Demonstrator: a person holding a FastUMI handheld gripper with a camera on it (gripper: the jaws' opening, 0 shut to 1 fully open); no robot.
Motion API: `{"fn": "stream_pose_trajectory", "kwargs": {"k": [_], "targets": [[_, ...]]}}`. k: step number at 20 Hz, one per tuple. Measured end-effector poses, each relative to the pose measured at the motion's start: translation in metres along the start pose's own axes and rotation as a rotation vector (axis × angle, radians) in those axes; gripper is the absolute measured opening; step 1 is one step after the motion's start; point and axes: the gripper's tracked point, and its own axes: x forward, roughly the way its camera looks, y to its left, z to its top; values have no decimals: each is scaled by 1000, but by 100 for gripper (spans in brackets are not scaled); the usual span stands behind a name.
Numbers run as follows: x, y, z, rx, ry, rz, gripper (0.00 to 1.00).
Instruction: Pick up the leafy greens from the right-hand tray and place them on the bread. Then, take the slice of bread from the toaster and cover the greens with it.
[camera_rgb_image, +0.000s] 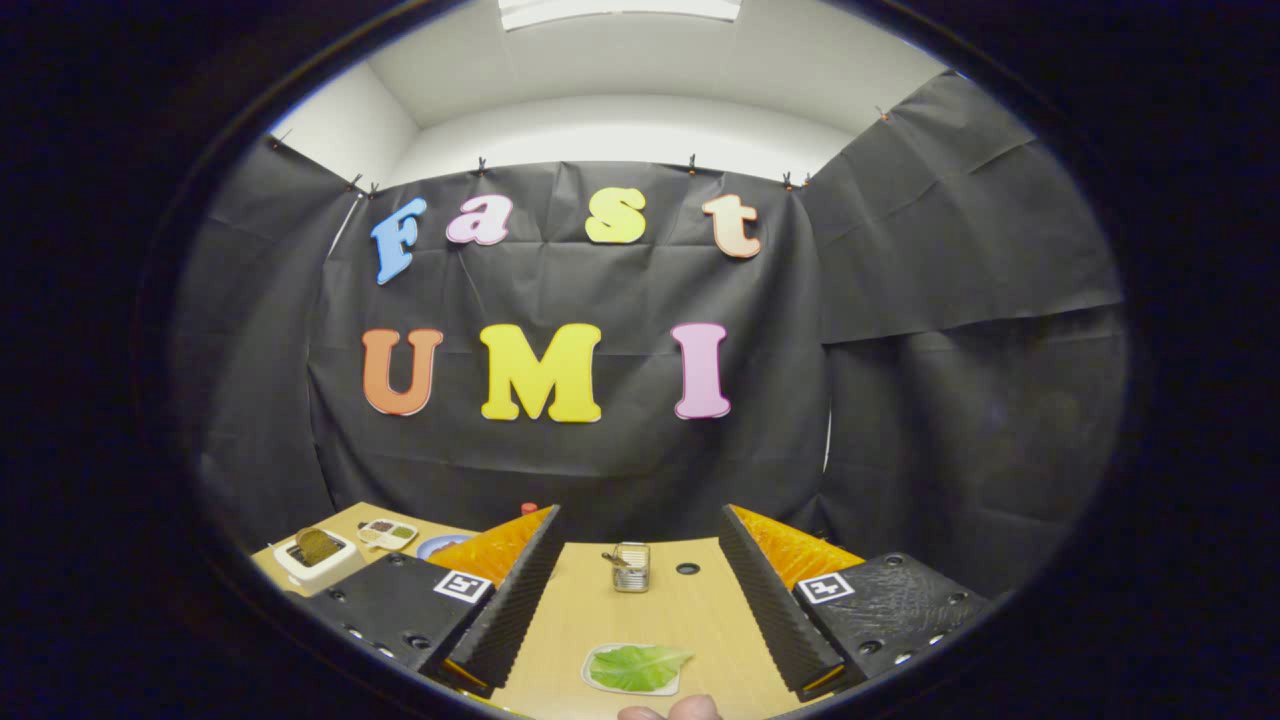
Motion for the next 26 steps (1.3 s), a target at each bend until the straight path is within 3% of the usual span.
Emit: {"fn": "stream_pose_trajectory", "kwargs": {"k": [12,26], "targets": [[22,-48,-131,36,212,34,95],[127,-60,-314,77,473,163,96]]}}
